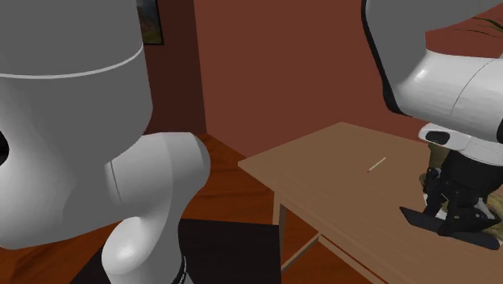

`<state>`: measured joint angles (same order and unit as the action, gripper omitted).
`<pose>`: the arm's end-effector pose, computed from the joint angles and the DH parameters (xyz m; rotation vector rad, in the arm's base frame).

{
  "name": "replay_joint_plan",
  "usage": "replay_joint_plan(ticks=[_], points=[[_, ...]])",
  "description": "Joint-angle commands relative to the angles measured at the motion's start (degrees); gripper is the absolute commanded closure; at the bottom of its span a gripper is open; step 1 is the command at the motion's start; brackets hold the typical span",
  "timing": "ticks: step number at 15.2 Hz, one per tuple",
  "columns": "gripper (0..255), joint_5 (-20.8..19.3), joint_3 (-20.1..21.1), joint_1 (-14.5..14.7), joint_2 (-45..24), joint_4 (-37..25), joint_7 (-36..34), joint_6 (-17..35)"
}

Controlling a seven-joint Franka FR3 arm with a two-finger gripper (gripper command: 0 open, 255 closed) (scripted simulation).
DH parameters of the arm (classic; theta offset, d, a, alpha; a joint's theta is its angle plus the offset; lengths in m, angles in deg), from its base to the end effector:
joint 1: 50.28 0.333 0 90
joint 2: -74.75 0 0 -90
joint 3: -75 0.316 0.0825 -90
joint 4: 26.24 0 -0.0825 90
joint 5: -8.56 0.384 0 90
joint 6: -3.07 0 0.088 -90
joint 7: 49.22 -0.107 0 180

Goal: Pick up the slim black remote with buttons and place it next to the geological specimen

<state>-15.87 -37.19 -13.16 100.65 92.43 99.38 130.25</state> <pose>0.1107 -0.5640 0.3372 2.2514 2.1146 0.0978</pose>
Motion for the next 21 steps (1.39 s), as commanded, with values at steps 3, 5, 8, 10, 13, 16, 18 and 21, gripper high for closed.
replay_joint_plan(ticks=[3, 5, 8, 10, 13, 16, 18, 21], points=[[255, -2.34, -2.73, 2.18, 1.84, 0.84, -1.29, 2.27], [255, -3.50, -4.09, 3.26, 2.78, 1.14, -1.94, 3.33], [255, -5.27, -6.14, 4.88, 4.22, 1.49, -2.93, 4.88], [255, -6.45, -7.52, 5.95, 5.20, 1.65, -3.58, 5.89], [255, -7.85, -9.14, 7.21, 6.37, 1.78, -4.36, 7.07], [255, -7.85, -9.14, 7.21, 6.37, 1.78, -4.36, 7.07], [255, -7.85, -9.14, 7.21, 6.38, 1.78, -4.36, 7.07], [0, -7.85, -9.13, 7.21, 6.37, 1.78, -4.36, 7.06]])
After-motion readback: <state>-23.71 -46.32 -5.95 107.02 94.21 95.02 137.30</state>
